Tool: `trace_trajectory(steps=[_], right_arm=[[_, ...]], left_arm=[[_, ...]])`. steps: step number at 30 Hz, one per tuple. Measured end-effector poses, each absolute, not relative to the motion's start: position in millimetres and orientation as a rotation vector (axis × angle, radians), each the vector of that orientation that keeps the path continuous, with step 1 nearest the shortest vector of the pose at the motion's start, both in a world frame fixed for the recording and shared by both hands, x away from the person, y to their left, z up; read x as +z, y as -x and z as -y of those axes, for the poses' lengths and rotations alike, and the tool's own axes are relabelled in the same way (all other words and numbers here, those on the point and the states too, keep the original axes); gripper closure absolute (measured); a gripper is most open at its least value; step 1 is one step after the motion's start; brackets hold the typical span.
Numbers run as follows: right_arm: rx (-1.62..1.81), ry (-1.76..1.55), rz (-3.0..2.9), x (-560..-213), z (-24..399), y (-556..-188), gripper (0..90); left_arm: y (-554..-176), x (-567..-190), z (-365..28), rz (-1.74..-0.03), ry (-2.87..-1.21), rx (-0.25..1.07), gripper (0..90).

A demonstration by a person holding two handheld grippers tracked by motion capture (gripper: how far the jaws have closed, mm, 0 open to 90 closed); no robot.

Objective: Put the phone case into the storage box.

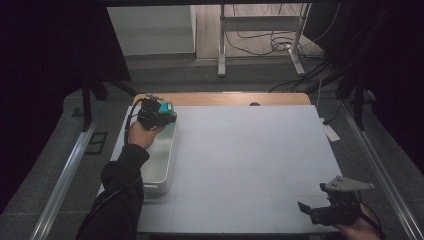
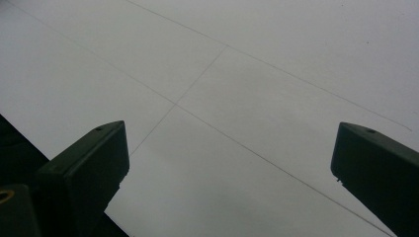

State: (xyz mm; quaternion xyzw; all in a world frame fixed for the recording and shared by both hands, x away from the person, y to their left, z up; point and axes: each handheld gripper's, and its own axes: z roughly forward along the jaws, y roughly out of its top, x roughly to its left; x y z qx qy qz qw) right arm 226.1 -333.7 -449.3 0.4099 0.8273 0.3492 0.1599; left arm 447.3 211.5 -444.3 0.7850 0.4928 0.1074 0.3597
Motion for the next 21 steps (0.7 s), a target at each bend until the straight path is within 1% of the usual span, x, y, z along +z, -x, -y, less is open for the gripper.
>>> trace_trajectory(steps=[4, 9, 12, 14, 16, 18, 19, 21], right_arm=[[0.999, -1.172, -2.363, -449, 334, -226, 1.2], [0.998, -1.172, -2.362, -449, 334, -226, 1.1], [0.999, -1.172, -2.361, -449, 334, -226, 1.1], [0.999, -1.174, -2.360, -449, 334, -226, 1.0], [0.999, -1.175, -2.360, -449, 334, -226, 0.9], [0.998, -1.175, -2.360, -449, 334, -226, 0.9], [0.999, -1.175, -2.360, -449, 334, -226, 0.8], [0.999, -1.176, -2.359, -449, 334, -226, 0.8]], left_arm=[[-446, -444, -213, -1.264, -2.012, 0.269, 54.5], [-443, -442, -213, -1.258, -2.008, 0.291, 44.6], [-442, -442, -212, -1.256, -2.004, 0.299, 37.3], [-440, -441, -213, -1.248, -1.999, 0.285, 33.9], [-439, -442, -213, -1.238, -1.999, 0.283, 28.3], [-438, -442, -213, -1.232, -1.999, 0.284, 24.9], [-436, -442, -213, -1.224, -1.993, 0.273, 24.9], [-434, -443, -213, -1.216, -1.987, 0.269, 18.4]])
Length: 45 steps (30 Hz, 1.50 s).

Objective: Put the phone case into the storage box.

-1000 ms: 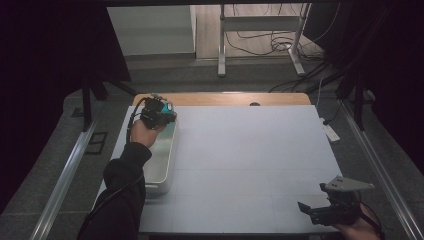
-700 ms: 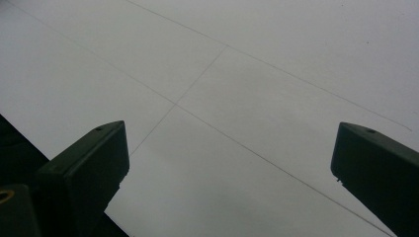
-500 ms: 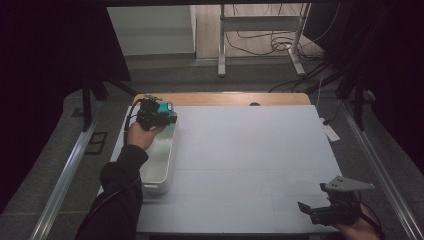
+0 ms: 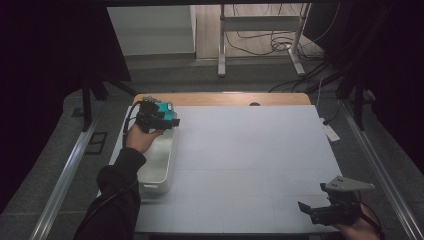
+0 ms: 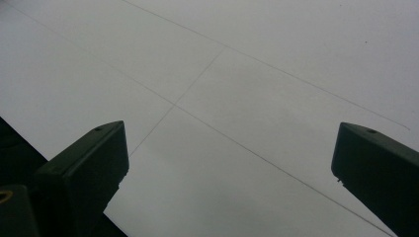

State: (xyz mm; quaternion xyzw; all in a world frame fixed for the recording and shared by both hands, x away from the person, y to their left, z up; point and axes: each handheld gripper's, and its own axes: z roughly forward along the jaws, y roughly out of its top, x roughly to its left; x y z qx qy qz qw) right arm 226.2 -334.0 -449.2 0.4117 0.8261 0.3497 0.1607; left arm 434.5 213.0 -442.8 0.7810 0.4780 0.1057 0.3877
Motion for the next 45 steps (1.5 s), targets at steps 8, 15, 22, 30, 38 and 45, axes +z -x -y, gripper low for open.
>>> trace_trajectory(steps=[8, 15, 22, 30, 38, 45], right_arm=[[0.997, -1.179, -2.358, -449, 334, -226, 0.7], [0.995, -1.179, -2.359, -449, 334, -226, 0.6], [0.994, -1.181, -2.359, -449, 334, -226, 0.6], [0.996, -1.180, -2.358, -449, 334, -226, 0.5], [0.997, -1.183, -2.358, -449, 334, -226, 0.3], [0.997, -1.185, -2.357, -449, 334, -226, 0.2]], left_arm=[[-427, -442, -211, -1.183, -1.982, 0.263, 7.0], [-421, -440, -210, -1.164, -1.986, 0.266, 2.8], [-414, -439, -211, -1.149, -1.978, 0.279, 0.3], [-404, -435, -213, -1.125, -1.968, 0.307, 0.0], [-397, -432, -214, -1.097, -1.972, 0.305, 0.0], [-390, -432, -212, -1.071, -1.972, 0.315, 0.0]])
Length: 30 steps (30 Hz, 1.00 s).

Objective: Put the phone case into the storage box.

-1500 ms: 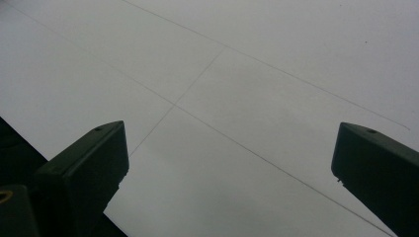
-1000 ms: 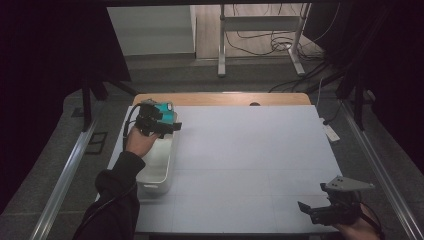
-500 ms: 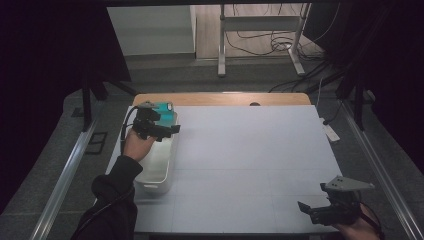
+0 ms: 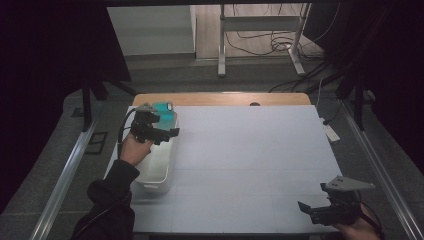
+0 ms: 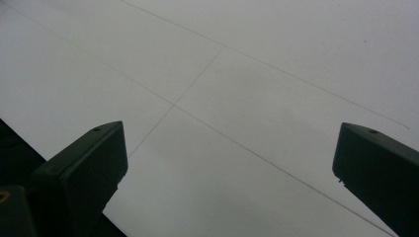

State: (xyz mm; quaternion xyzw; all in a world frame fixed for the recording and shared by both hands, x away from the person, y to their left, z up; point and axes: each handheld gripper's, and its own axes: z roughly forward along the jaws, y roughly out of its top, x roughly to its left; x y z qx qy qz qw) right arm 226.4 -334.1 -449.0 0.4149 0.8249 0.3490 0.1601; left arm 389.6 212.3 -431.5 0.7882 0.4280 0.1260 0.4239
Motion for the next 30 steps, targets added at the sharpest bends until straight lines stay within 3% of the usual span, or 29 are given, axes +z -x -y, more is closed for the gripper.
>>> trace_trajectory(steps=[30], right_arm=[[0.996, -1.190, -2.355, -449, 334, -226, 0.0]], left_arm=[[-351, -439, -217, -1.025, -1.910, 0.346, 0.0]])
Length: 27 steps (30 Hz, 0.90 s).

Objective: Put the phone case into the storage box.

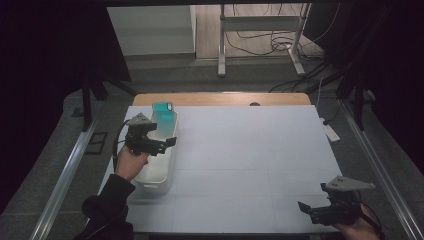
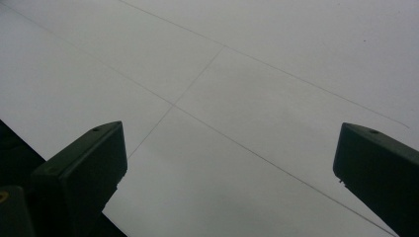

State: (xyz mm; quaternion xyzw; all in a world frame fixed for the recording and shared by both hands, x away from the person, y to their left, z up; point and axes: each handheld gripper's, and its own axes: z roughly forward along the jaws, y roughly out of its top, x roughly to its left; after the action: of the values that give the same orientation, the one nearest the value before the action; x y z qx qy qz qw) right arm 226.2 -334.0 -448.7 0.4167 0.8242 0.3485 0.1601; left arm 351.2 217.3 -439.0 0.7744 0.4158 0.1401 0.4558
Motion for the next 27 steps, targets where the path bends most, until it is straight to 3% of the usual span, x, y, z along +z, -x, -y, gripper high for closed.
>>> trace_trajectory(steps=[27], right_arm=[[0.994, -1.180, -2.359, -449, 333, -226, 0.0]], left_arm=[[-315, -443, -218, -1.030, -1.915, 0.371, 0.0]])
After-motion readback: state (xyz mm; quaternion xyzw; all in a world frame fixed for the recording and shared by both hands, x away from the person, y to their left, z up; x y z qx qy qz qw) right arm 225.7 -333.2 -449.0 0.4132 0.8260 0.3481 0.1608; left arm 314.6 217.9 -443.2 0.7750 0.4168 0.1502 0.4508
